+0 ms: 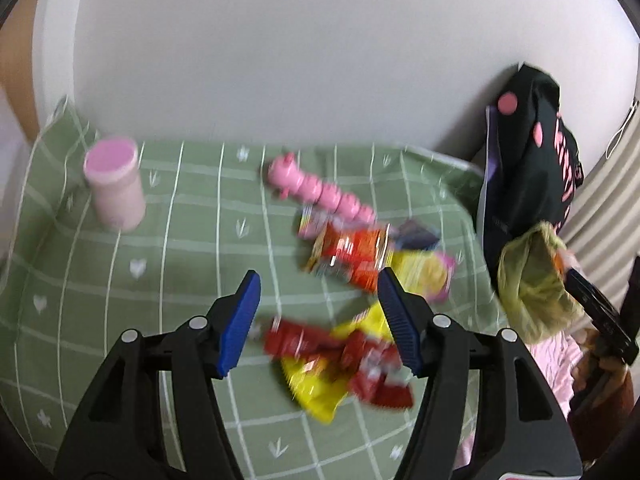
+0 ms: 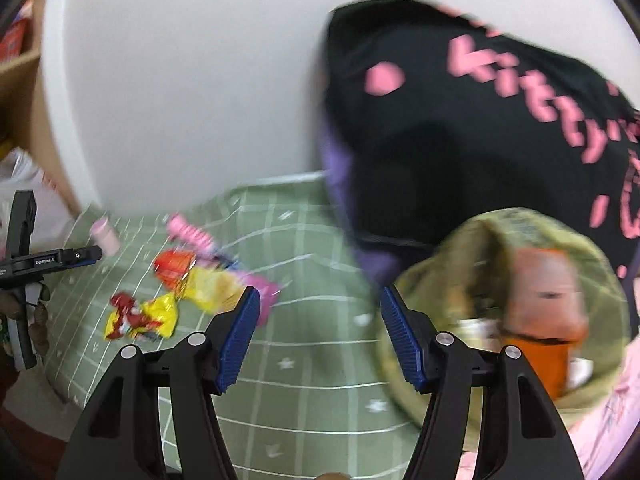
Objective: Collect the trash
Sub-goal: 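Grasp the red wrapper with the right gripper while the left gripper returns over the table, then grasp the yellow nabati wafer pack with the left gripper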
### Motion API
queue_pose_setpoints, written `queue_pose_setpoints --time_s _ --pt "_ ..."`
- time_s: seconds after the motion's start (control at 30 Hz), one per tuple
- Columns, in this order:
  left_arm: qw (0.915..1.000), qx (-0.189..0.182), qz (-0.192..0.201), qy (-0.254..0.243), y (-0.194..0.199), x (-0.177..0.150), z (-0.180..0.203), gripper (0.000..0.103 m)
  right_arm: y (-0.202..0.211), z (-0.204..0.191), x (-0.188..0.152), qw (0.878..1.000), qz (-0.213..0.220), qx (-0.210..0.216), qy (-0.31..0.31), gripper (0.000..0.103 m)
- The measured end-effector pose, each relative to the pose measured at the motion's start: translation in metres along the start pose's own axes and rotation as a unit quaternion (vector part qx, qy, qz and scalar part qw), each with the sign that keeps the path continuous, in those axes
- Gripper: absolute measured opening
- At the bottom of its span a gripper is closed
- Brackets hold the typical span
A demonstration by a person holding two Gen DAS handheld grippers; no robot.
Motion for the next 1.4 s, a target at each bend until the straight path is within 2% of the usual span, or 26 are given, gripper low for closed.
queue_pose_setpoints --time_s 0.2,0.4,0.5,0.57,0.7,0.77,0.87,0.93,1.03,1.13,1.27,1.4 --pt "0.9996 0.015 -0.005 0.022 0.003 -0.02 -0.009 0.058 -0.042 -0.058 -0.024 0.996 -0.054 0.039 0.063 0.058" --pt "0.9986 0.042 0.006 0.032 0.026 -0.028 -0.023 0.058 -0.073 -0.118 -0.039 0.983 -0.09 0.112 0.113 0.058" --pt "0.9971 0.06 0.013 0.045 0.037 -0.035 -0.033 0.058 -0.086 -0.15 -0.043 0.97 -0.114 0.179 0.122 0.052" --pt "0.9963 0.068 0.012 0.052 0.043 -0.04 -0.04 0.058 -0.098 -0.175 -0.046 0.961 -0.126 0.204 0.137 0.05" --pt "0.9956 0.075 0.012 0.055 0.052 -0.046 -0.048 0.058 -0.129 -0.216 -0.062 0.946 -0.156 0.226 0.172 0.05" --pt "0.9959 0.071 0.011 0.055 0.052 -0.047 -0.048 0.058 -0.14 -0.223 -0.073 0.94 -0.179 0.225 0.183 0.037" --pt "0.9983 0.048 0.004 0.032 0.041 -0.047 -0.041 0.058 -0.137 -0.22 -0.07 0.943 -0.178 0.231 0.163 0.036" --pt "0.9996 0.026 -0.004 0.004 0.027 -0.046 -0.03 0.058 -0.124 -0.21 -0.06 0.952 -0.154 0.214 0.154 0.036" --pt "0.9989 -0.001 -0.029 -0.036 -0.004 -0.048 -0.008 0.058 -0.109 -0.18 -0.044 0.971 -0.132 0.153 0.124 0.036" --pt "0.9973 0.0 -0.049 -0.054 -0.029 -0.051 0.007 0.058 -0.097 -0.137 -0.036 0.984 -0.134 0.101 0.061 0.036" --pt "0.9954 0.014 -0.073 -0.06 -0.052 -0.054 0.021 0.058 -0.077 -0.086 -0.041 0.989 -0.138 0.044 0.012 0.036" --pt "0.9955 -0.027 -0.078 -0.046 -0.056 -0.061 0.045 0.058 -0.06 -0.05 -0.05 0.991 -0.134 0.01 -0.009 0.036"
Point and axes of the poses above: each gripper's, at about its wrist camera, not at the fingertips, and y roughly against the way its jaws point, z to its right, x to its top, the point moved 5 cm from there along -y, roughly the way its jaws point, and after that the axes turned 9 degrees about -y, right-handed, at the moved point
